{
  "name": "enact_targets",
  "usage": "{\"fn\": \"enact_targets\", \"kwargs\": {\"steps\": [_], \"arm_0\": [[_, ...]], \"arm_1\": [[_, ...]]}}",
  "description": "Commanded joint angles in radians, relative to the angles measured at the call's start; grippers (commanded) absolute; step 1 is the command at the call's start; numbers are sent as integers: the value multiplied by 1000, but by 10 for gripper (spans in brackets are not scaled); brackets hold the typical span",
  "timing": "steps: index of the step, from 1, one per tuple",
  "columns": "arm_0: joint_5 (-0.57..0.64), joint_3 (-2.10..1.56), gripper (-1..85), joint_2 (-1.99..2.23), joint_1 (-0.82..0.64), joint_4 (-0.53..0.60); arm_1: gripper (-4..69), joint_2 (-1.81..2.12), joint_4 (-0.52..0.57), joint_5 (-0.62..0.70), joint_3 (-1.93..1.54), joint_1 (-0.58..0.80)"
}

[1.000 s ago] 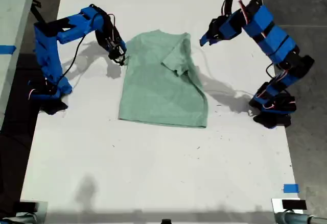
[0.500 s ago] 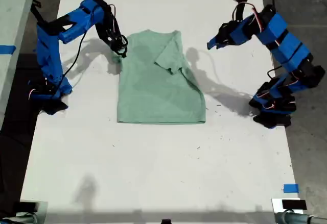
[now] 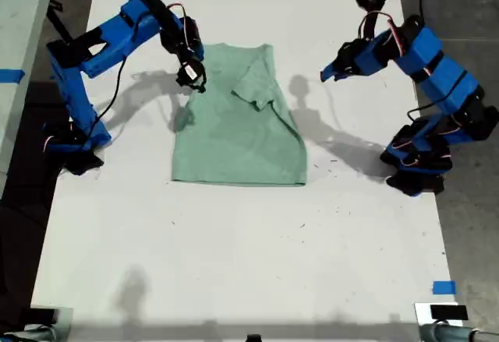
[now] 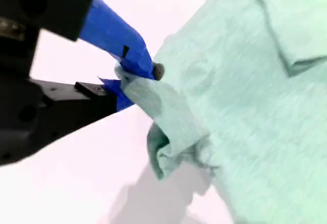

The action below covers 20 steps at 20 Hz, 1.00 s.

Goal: Fold t-shirt

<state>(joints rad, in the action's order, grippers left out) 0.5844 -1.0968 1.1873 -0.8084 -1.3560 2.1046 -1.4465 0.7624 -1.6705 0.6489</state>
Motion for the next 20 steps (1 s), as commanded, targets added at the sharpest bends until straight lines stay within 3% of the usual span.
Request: {"fn": "enact_targets", "kwargs": {"steps": [1,5,6,7,9,13,16,18,20], "arm_0": [[-11,215,1,-103,81,40],[-31,356,12,-264,92,100],[-29,357,50,-281,81,107],[14,357,218,-291,78,123],[95,357,297,-278,91,124],[166,356,313,-83,149,57],[166,302,305,120,216,-72],[156,222,302,235,305,-190],[97,52,302,368,430,-239]], "arm_1": [[132,66,25,-14,-12,3],[133,147,20,-37,-91,0],[135,169,20,-41,-114,-2],[135,187,20,-46,-133,-2],[136,212,21,-54,-167,-2],[135,241,37,-66,-216,-3],[125,253,35,-86,-229,-35],[113,265,41,-104,-261,-117],[107,268,52,-161,-308,-233]]}}
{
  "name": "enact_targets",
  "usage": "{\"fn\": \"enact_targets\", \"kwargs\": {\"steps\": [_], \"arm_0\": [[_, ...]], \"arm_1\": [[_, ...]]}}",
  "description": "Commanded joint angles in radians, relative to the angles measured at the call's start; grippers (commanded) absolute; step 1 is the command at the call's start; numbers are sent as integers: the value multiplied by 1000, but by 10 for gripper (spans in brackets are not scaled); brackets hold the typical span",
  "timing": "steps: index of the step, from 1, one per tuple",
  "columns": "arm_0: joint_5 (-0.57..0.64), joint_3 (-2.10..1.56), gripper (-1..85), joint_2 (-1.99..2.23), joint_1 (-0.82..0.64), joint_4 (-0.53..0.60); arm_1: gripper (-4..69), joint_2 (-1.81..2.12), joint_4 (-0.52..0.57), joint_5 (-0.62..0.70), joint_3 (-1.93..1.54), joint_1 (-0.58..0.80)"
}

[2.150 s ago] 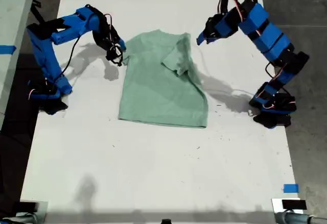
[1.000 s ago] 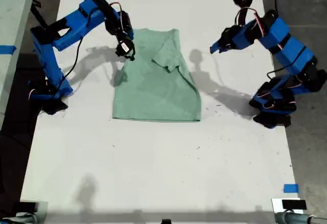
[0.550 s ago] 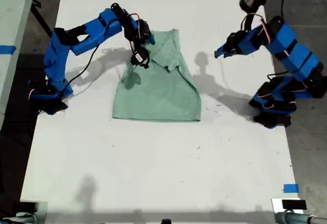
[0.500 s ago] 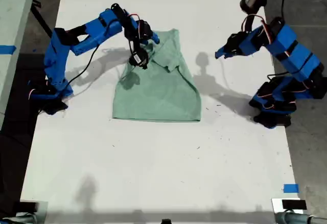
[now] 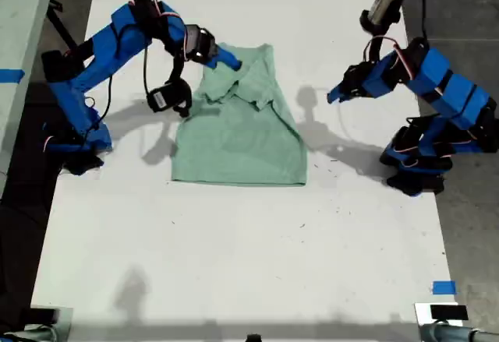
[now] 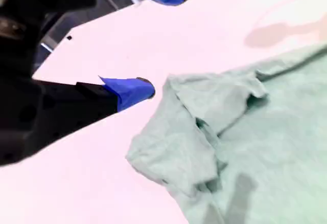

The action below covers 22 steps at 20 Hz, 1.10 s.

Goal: Fold t-shirt

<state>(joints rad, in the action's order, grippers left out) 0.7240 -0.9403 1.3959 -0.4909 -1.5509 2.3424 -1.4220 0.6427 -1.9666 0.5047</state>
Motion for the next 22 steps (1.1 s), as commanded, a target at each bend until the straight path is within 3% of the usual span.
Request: {"fn": "enact_targets", "kwargs": {"steps": [1,2,5,9,22], "arm_0": [[-92,-219,301,241,178,-34],[-137,-337,297,327,247,-3],[-301,-635,289,494,411,63],[-456,-773,288,494,554,133],[-489,-785,284,431,580,173]], "arm_1": [[163,31,38,-86,-46,-163],[206,31,55,-133,-84,-241],[244,29,100,-285,-170,-422],[261,-18,198,-397,-250,-525],[250,-495,623,-383,-325,-508]]}}
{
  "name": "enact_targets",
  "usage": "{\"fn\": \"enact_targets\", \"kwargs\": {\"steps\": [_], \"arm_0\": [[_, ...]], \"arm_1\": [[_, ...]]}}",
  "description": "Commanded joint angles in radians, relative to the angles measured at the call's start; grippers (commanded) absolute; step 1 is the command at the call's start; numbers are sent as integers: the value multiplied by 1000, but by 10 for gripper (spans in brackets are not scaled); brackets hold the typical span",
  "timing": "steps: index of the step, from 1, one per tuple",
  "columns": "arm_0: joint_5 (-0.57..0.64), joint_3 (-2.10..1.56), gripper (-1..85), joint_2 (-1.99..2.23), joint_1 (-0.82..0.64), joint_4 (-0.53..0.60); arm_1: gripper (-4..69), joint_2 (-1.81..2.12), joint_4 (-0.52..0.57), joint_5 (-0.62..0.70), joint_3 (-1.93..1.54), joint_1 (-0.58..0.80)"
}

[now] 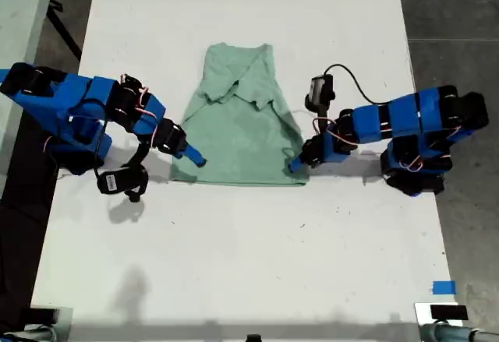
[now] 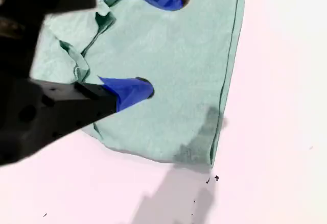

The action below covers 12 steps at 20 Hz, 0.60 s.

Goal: Fold t-shirt

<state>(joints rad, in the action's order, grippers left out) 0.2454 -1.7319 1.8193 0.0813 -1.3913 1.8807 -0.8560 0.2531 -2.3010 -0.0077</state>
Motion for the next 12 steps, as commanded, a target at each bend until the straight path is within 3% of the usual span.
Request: {"fn": "enact_targets", "kwargs": {"steps": [1,3,6,8,12], "arm_0": [[-11,2,282,8,8,14],[-14,-2,282,9,9,14],[-14,-5,280,9,11,15],[-14,-6,280,8,11,17],[-14,-12,278,8,15,29]], "arm_1": [[241,-67,80,3,9,5],[193,-117,110,-9,12,-3],[34,-130,115,-18,25,-11],[13,-124,75,-15,57,-18],[-8,-72,-126,-3,199,-32]]}}
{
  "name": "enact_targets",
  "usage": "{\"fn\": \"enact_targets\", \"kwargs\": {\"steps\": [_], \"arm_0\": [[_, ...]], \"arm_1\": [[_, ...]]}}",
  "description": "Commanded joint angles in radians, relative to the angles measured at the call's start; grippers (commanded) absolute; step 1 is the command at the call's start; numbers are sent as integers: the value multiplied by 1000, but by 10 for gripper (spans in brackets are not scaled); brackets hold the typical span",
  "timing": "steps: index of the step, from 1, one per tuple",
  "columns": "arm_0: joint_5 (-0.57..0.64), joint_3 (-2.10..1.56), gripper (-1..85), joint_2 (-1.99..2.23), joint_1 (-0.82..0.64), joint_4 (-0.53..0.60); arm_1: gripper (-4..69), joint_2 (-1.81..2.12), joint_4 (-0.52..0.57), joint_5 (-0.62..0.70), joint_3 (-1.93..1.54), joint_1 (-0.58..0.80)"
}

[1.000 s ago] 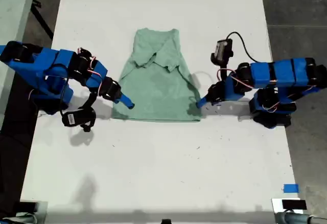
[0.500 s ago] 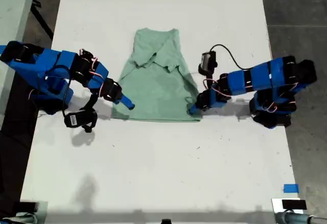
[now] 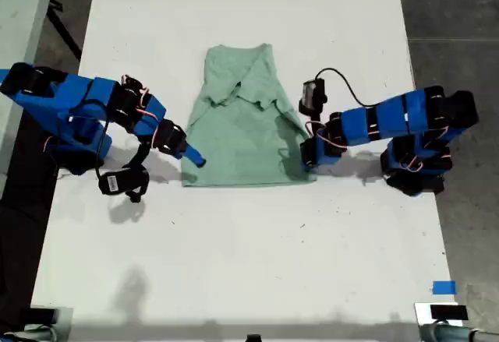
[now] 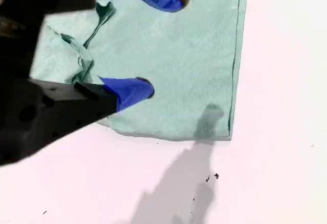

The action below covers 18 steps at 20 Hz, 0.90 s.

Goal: Fold t-shirt

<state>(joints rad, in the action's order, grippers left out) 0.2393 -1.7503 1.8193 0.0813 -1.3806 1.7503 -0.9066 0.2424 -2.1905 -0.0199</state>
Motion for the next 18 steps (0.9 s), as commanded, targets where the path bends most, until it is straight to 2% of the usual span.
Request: {"fn": "enact_targets", "kwargs": {"steps": [1,3,6,16,17,18], "arm_0": [[-8,2,278,8,17,21],[-9,-2,278,8,20,26],[-9,-3,278,8,20,28],[-9,-14,278,8,18,38],[-9,-14,278,8,18,38],[-9,-14,278,9,17,38]], "arm_1": [[-8,72,-115,9,129,-26],[-8,80,-183,17,239,-38],[-8,2,-212,25,407,-60],[-10,-666,-192,8,1015,-135],[10,-690,-198,-5,1034,-137],[110,-698,-247,-6,1072,-140]]}}
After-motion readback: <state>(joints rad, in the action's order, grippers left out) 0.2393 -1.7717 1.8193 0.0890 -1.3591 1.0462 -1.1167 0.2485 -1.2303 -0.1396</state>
